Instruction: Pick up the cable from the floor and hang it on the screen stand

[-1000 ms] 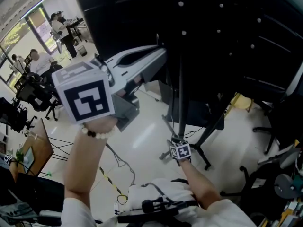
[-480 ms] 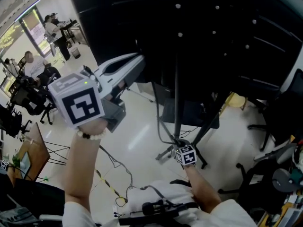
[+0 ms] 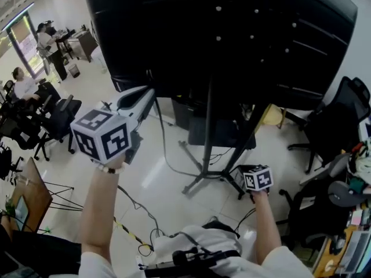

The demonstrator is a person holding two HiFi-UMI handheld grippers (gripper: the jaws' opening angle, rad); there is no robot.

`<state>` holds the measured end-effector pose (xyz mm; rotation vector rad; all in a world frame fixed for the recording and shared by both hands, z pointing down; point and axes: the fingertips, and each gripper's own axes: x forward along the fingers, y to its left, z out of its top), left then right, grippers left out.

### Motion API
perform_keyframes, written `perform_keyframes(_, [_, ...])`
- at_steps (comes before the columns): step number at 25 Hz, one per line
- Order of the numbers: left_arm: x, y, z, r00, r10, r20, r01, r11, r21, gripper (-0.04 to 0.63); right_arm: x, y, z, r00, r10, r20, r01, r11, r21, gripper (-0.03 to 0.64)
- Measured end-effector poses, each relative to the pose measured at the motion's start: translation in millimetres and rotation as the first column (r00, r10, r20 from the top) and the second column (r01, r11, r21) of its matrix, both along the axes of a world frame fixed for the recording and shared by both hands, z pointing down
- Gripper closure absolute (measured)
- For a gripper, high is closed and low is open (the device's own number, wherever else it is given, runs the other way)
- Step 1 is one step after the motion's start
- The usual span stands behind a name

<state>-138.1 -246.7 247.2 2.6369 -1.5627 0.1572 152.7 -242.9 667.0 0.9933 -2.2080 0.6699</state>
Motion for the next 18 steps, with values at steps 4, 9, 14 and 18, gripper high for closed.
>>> perform_keyframes(4, [-16,15,33,0.999,0.007,0.048,-0.005,0.999,-0.041,0.578,37,35,-19,0.995,0.102,-0.02,-0.102,0.995,0.007,0.598])
perform_keyframes(9, [11,37,83,0.993,0.095,0.07,-0.088,0.992,-0.091,0.578,52,80,-60,0.991,0.119,0.062,-0.117,0.992,-0.042,0.598])
perform_keyframes(14, [73,60,147,0.964,0.235,0.126,-0.214,0.963,-0.162,0.578,53,107,-116,0.971,0.131,0.199,-0.123,0.991,-0.048,0.598])
perform_keyframes(18, [110,78,189,0.947,0.308,0.093,-0.281,0.932,-0.23,0.578,69,99,-192,0.984,0.145,0.106,-0.159,0.979,0.13,0.598])
